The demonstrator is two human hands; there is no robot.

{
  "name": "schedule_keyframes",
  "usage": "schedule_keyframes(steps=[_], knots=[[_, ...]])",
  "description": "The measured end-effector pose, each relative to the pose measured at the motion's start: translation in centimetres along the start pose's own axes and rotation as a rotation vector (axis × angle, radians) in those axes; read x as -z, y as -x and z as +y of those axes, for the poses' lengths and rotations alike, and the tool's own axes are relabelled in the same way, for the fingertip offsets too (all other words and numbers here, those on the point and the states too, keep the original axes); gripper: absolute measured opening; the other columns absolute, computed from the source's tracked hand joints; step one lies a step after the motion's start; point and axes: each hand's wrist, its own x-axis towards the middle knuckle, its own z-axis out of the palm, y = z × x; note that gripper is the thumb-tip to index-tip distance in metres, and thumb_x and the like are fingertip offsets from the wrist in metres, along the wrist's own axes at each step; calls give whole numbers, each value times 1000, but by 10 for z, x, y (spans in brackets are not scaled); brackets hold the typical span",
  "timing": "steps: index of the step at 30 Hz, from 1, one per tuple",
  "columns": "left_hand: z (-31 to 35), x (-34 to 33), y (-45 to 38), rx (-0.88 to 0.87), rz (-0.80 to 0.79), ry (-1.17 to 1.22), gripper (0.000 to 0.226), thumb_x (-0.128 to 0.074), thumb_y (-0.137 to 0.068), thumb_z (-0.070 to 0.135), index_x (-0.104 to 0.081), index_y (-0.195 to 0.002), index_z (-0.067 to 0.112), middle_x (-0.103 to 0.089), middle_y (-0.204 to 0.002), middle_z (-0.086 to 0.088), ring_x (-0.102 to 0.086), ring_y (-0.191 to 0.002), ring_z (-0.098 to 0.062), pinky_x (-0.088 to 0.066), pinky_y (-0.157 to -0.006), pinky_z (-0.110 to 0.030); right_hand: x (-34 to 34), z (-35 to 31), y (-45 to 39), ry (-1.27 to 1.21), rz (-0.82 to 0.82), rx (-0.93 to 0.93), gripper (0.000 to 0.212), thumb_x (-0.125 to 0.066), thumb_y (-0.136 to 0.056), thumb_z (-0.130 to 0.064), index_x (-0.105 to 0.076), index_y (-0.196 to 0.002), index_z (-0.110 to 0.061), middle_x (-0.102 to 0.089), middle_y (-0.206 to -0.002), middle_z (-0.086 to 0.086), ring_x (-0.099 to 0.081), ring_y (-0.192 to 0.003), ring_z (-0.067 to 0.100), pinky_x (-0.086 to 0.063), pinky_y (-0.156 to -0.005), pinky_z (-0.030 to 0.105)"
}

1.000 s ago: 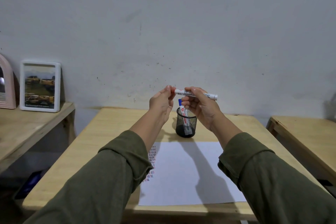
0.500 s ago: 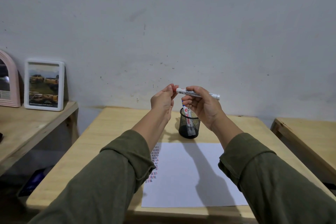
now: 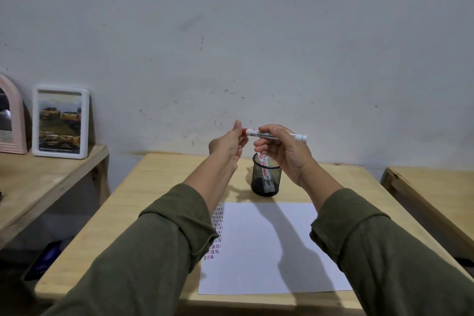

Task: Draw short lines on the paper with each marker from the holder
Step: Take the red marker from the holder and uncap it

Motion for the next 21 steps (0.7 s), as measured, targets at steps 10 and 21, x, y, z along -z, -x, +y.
schedule_keyframes(steps=[10,21], knots=[[-3,2,-2,-70,-259,199,18,-46,-96,18,-62,-90,23,-69,-84,14,-59,-87,-1,-42,-80,-24,-5,-1,-1,-207,34,-15,23,-42,-96,-19,-63,-93,-11,-71,-65,4,-66,-59,12,-54,-70,22],[-1,18,-6,-110,96,40,20,-69,-80,34,-60,-73,19,-64,-75,7,-59,-73,-5,-42,-72,-20,-7,5,10,-136,11,-24,23,-42,-96,-17,-64,-97,-10,-70,-67,5,-66,-61,12,-53,-68,22]])
